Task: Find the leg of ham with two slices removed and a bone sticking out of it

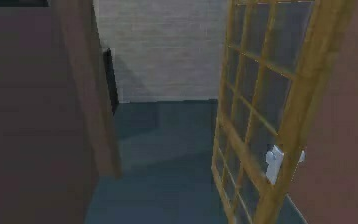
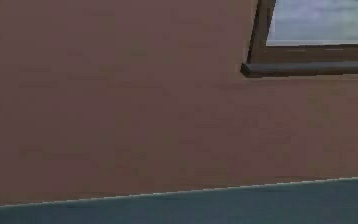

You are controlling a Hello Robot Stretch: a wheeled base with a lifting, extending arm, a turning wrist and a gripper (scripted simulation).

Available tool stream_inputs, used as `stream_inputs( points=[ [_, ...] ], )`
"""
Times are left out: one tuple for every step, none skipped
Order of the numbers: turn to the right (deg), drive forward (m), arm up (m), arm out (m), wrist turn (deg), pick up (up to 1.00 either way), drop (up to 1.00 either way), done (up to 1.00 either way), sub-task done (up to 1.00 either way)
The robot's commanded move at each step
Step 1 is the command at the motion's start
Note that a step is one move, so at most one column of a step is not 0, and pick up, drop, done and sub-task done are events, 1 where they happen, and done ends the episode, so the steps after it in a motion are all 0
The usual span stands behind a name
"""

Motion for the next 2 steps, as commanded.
stream_inputs(
  points=[
    [0.0,0.8,0.0,0.0,0.0,0.0,0.0,0.0,0.0],
    [0.0,0.5,0.0,0.0,0.0,0.0,0.0,0.0,0.0]
  ],
)
